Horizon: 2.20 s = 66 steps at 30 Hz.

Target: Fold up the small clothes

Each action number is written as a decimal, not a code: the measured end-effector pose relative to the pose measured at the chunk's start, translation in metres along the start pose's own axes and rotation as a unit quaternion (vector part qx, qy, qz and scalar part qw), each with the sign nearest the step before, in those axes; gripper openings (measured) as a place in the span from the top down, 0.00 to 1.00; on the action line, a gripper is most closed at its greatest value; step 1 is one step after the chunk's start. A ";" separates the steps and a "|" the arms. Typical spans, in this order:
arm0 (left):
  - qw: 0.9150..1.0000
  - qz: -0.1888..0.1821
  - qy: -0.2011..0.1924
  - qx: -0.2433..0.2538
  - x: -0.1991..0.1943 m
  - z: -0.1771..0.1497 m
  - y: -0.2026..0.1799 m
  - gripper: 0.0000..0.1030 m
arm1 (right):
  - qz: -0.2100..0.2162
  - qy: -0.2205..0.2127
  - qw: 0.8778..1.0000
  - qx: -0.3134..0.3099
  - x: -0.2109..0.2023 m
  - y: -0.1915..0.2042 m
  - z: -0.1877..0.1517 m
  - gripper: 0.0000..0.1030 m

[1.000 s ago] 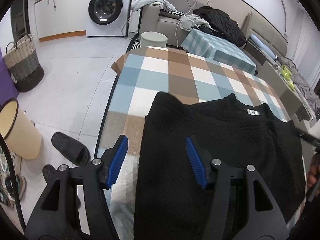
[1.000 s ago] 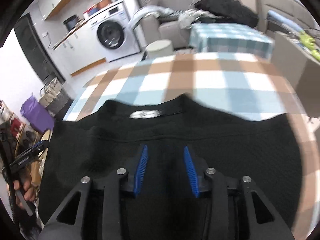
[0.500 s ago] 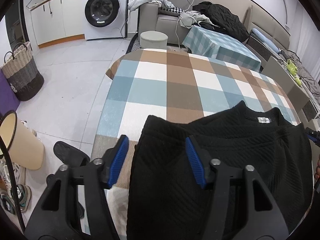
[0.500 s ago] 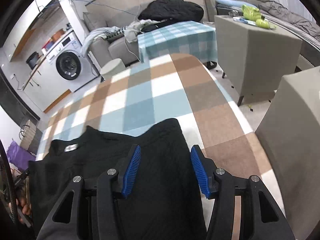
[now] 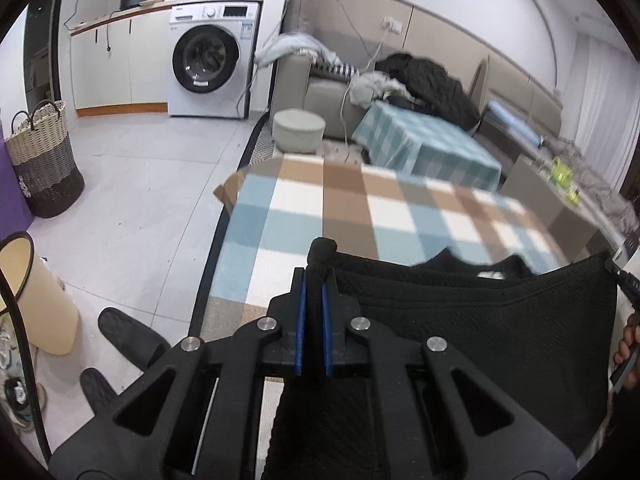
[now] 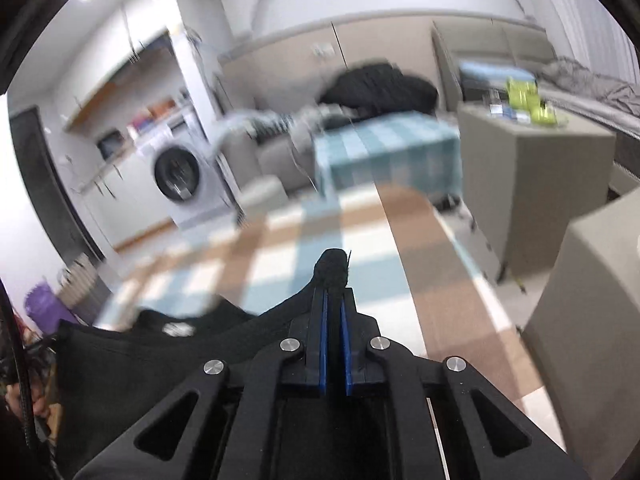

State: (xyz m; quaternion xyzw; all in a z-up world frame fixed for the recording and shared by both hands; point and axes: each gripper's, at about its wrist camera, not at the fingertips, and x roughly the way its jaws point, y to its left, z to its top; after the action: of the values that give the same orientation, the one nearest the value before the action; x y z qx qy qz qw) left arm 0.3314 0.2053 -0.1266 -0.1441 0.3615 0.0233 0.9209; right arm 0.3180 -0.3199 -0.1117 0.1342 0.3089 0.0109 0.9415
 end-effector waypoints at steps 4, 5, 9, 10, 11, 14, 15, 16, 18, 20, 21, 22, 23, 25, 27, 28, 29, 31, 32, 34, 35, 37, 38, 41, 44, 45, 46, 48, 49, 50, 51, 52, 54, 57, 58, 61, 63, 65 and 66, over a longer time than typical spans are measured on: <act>1.000 0.001 -0.018 -0.013 -0.013 0.008 0.006 0.96 | -0.002 -0.030 0.999 0.032 -0.015 -0.005 0.013 0.95; 1.000 0.001 -0.020 -0.016 -0.013 0.010 0.007 0.96 | -0.006 -0.032 0.999 0.040 -0.013 -0.006 0.015 0.95; 1.000 0.004 -0.014 -0.022 -0.004 0.015 0.007 0.96 | -0.021 -0.016 0.998 0.060 0.007 -0.005 0.016 0.95; 1.000 0.005 -0.009 -0.022 0.000 0.016 0.007 0.96 | -0.025 -0.010 0.998 0.064 0.013 -0.005 0.016 0.95; 1.000 0.009 -0.003 -0.022 0.006 0.015 0.007 0.96 | -0.031 -0.002 0.997 0.064 0.021 -0.003 0.014 0.95; 0.999 0.024 0.028 -0.022 0.027 0.012 0.005 0.92 | -0.054 0.042 0.995 0.066 0.047 -0.004 0.009 0.90; 0.998 0.038 0.046 -0.024 0.034 0.010 0.006 0.90 | -0.065 0.059 0.994 0.069 0.055 -0.006 0.006 0.88; 0.997 0.049 0.057 -0.026 0.037 0.008 0.006 0.85 | -0.072 0.068 0.993 0.067 0.057 -0.007 0.003 0.85; 0.997 0.051 0.058 -0.025 0.037 0.002 0.009 0.75 | -0.077 0.079 0.992 0.064 0.057 -0.009 -0.002 0.79; 0.997 0.053 0.056 -0.027 0.029 -0.004 0.011 0.60 | -0.071 0.089 0.991 0.064 0.053 -0.011 -0.008 0.72; 0.997 0.054 0.054 -0.026 0.025 -0.007 0.011 0.57 | -0.068 0.098 0.991 0.060 0.049 -0.009 -0.012 0.71; 0.997 0.054 0.052 -0.025 0.020 -0.010 0.010 0.55 | -0.063 0.106 0.991 0.055 0.046 -0.008 -0.015 0.68; 0.997 0.054 0.051 -0.019 0.013 -0.016 0.009 0.55 | -0.054 0.115 0.991 0.046 0.041 -0.004 -0.021 0.65; 0.997 0.052 0.052 -0.013 0.002 -0.024 0.003 0.54 | -0.033 0.136 0.990 0.027 0.030 0.007 -0.034 0.57; 0.998 0.041 0.055 -0.006 -0.011 -0.036 -0.006 0.51 | -0.013 0.163 0.987 0.001 0.024 0.020 -0.046 0.52; 0.998 0.034 0.055 -0.001 -0.017 -0.041 -0.011 0.49 | -0.002 0.174 0.985 -0.013 0.022 0.029 -0.053 0.49; 0.998 0.029 0.057 0.006 -0.022 -0.047 -0.017 0.47 | 0.006 0.181 0.983 -0.026 0.018 0.036 -0.059 0.48; 0.997 0.021 0.064 0.023 -0.032 -0.061 -0.031 0.46 | 0.012 0.192 0.980 -0.049 0.012 0.050 -0.072 0.47; 0.997 0.017 0.069 0.032 -0.036 -0.068 -0.039 0.46 | 0.019 0.200 0.978 -0.055 0.009 0.057 -0.079 0.43; 0.996 0.003 0.077 0.040 -0.046 -0.083 -0.054 0.43 | 0.028 0.210 0.975 -0.066 0.003 0.067 -0.091 0.40; 0.995 -0.007 0.083 0.045 -0.051 -0.089 -0.061 0.42 | 0.029 0.215 0.974 -0.073 0.001 0.072 -0.097 0.40; 0.992 -0.022 0.098 0.074 -0.058 -0.106 -0.081 0.42 | 0.031 0.226 0.970 -0.083 -0.004 0.081 -0.110 0.37; 0.991 -0.025 0.099 0.084 -0.062 -0.114 -0.089 0.42 | 0.035 0.234 0.967 -0.090 -0.005 0.085 -0.116 0.37; 0.988 -0.042 0.107 0.103 -0.068 -0.137 -0.107 0.40 | 0.034 0.235 0.965 -0.113 -0.016 0.094 -0.133 0.34; 0.984 -0.050 0.136 0.107 -0.067 -0.161 -0.115 0.39 | 0.035 0.227 0.964 -0.137 -0.027 0.099 -0.147 0.26; 0.983 -0.046 0.142 0.110 -0.067 -0.168 -0.116 0.39 | 0.025 0.225 0.961 -0.157 -0.031 0.101 -0.152 0.26; 0.983 -0.041 0.137 0.116 -0.071 -0.172 -0.117 0.39 | 0.008 0.222 0.958 -0.180 -0.036 0.102 -0.157 0.26; 0.983 -0.035 0.133 0.124 -0.078 -0.180 -0.117 0.38 | -0.005 0.214 0.956 -0.203 -0.047 0.100 -0.164 0.26; 0.983 -0.033 0.134 0.122 -0.083 -0.182 -0.116 0.38 | -0.007 0.216 0.957 -0.195 -0.052 0.096 -0.165 0.25; 0.983 -0.033 0.135 0.119 -0.087 -0.183 -0.116 0.38 | -0.012 0.219 0.957 -0.188 -0.056 0.094 -0.166 0.25; 0.983 -0.037 0.136 0.118 -0.091 -0.184 -0.118 0.38 | -0.018 0.217 0.959 -0.183 -0.062 0.094 -0.167 0.25; 0.983 -0.049 0.133 0.121 -0.098 -0.186 -0.124 0.38 | -0.017 0.216 0.959 -0.185 -0.066 0.097 -0.168 0.25; 0.981 -0.069 0.124 0.135 -0.108 -0.191 -0.137 0.38 | -0.001 0.211 0.958 -0.196 -0.073 0.110 -0.172 0.25; 0.977 -0.080 0.130 0.152 -0.110 -0.202 -0.158 0.37 | 0.030 0.216 0.952 -0.217 -0.077 0.132 -0.184 0.25; 0.975 -0.081 0.134 0.156 -0.110 -0.206 -0.162 0.37 | 0.032 0.217 0.948 -0.230 -0.077 0.139 -0.190 0.25; 0.972 -0.060 0.130 0.185 -0.115 -0.219 -0.170 0.37 | 0.020 0.215 0.940 -0.264 -0.080 0.147 -0.205 0.25; 0.971 -0.056 0.133 0.192 -0.122 -0.224 -0.167 0.37 | 0.014 0.212 0.941 -0.262 -0.084 0.140 -0.206 0.24; 0.972 -0.057 0.145 0.173 -0.131 -0.227 -0.154 0.37 | -0.004 0.210 0.948 -0.241 -0.092 0.121 -0.204 0.24; 0.974 -0.053 0.149 0.164 -0.133 -0.228 -0.148 0.37 | -0.014 0.212 0.951 -0.224 -0.096 0.107 -0.202 0.24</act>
State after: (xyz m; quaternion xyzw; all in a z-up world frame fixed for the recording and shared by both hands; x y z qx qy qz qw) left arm 0.1049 0.0073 -0.1599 -0.0121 0.4855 -0.1067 0.8676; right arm 0.1289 -0.1770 -0.1840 -0.0897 0.4927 0.0949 0.8603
